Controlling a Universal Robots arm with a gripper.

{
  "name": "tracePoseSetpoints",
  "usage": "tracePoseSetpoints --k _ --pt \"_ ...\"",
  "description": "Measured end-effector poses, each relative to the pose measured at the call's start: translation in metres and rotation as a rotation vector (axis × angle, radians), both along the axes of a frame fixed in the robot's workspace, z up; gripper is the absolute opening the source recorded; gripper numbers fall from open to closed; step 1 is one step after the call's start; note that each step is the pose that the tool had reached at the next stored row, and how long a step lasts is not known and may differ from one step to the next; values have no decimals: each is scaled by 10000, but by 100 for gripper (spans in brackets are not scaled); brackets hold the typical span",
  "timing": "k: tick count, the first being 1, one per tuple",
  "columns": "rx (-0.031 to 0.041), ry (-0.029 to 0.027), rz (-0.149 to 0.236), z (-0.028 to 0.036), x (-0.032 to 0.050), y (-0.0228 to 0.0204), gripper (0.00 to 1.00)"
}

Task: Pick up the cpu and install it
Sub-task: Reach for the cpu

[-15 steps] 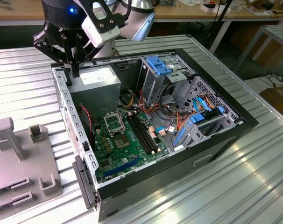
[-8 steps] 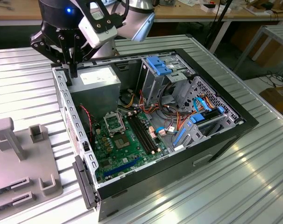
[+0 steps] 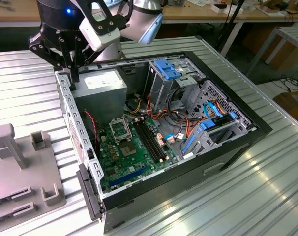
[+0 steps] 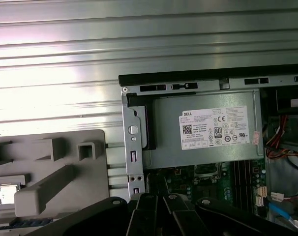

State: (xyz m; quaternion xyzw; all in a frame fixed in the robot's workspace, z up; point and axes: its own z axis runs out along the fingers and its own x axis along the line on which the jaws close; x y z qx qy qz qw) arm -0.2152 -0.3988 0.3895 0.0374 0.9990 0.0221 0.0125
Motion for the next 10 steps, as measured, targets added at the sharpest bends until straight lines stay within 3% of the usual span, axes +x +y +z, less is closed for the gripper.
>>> tracePoseSetpoints --k 10 --pt "1 0 1 -3 -63 0 11"
